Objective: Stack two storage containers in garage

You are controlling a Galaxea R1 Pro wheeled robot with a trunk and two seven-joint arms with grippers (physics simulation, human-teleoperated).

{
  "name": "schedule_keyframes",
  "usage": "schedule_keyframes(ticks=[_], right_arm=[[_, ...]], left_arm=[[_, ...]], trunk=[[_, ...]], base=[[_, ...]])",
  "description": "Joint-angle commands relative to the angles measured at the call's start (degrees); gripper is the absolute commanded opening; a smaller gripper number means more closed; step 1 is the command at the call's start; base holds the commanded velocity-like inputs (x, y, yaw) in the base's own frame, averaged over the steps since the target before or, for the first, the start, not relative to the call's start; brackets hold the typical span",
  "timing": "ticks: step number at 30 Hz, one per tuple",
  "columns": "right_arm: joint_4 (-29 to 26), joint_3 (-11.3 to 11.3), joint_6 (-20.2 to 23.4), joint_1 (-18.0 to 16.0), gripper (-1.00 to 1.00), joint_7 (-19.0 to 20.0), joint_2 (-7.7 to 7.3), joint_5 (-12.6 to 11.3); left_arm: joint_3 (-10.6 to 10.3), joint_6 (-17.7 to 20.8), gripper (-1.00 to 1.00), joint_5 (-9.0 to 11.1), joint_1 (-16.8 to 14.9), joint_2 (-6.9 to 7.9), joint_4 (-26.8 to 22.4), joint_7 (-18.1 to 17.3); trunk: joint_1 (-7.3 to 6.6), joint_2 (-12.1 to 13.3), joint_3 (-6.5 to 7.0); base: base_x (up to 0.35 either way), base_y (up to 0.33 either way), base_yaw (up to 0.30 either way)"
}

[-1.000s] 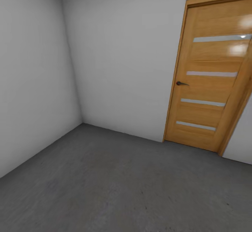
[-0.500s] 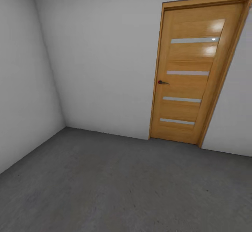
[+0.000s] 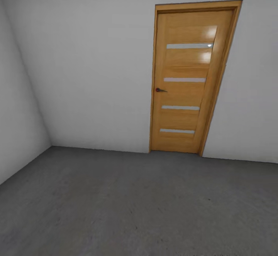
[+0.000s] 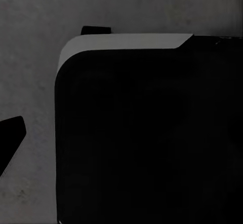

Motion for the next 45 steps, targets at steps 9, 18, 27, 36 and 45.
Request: schedule_keyframes(ticks=[9,18,27,36,45], right_arm=[[0.1,0.1,-0.2,0.0,1.0,0.0,0.08,0.0],[0.1,0.3,-0.1,0.0,1.0,0.0,0.0,0.4],[0.1,0.3,-0.2,0.0,1.0,0.0,0.01,0.5],[-0.4,0.2,-0.1,0.0,1.0,0.0,0.11,0.8],[-0.7,0.4,-0.1,0.0,1.0,0.0,0.28,0.9]], left_arm=[[0.0,0.0,1.0,0.3,0.0,-0.05,0.0,0.0],[0.0,0.1,1.0,0.7,0.0,-0.05,0.3,0.4],[0.0,0.5,1.0,0.7,0.0,-0.02,0.5,0.5],[0.1,0.4,1.0,1.7,0.0,-0.03,0.5,0.5],[0.0,0.4,1.0,5.7,0.0,0.07,0.5,0.5]], trunk=[[0.0,0.0,0.16],[0.0,0.0,0.24],[0.0,0.0,0.24],[0.0,0.0,0.24],[0.0,0.0,0.24]], base=[[0.001,0.0,-0.293],[0.203,0.0,-0.113],[0.319,0.0,-0.002],[0.32,-0.082,0.0],[0.3,-0.192,0.0]])
